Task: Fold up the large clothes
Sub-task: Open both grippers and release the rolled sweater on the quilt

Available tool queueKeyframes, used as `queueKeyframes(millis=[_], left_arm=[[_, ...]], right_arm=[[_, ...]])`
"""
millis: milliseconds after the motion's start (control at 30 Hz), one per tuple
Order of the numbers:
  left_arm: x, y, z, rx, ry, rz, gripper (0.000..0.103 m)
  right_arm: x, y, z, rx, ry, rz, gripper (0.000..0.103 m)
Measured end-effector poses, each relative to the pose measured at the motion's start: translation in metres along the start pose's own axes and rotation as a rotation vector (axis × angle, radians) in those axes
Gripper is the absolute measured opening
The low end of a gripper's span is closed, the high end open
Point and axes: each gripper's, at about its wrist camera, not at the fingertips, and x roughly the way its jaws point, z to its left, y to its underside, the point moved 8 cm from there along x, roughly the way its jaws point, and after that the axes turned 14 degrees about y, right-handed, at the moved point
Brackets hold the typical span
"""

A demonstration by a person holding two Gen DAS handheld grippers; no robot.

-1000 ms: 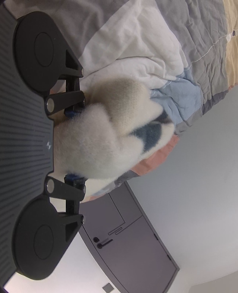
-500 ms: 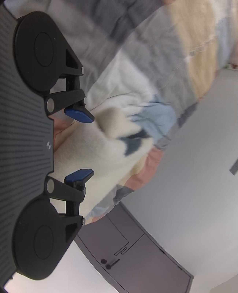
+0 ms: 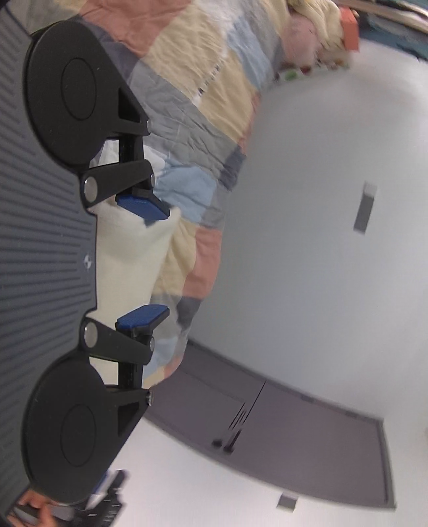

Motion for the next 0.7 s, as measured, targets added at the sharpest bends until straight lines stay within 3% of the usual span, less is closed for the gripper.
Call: queueKeyframes(millis=[233,467,700], left_arm=[[-0.053,0.003,-0.057,0.214,0.029,0.041,0.069],[-0.096,0.023,-0.071,0.245,0.043,0.021,0.069],[-0.109,0.041,-0.072,0.269,0.034,0.035,0.069]], right_arm=[[-0.083,-0.006,0.048,-0.215,-0.019,-0.095,0.052],[-0.134,0.027,0.065,-0.338,-0.015,-0.122,0.052],[-0.154,0.056,0.062,-0.356,-0.045,-0.048,0.052]])
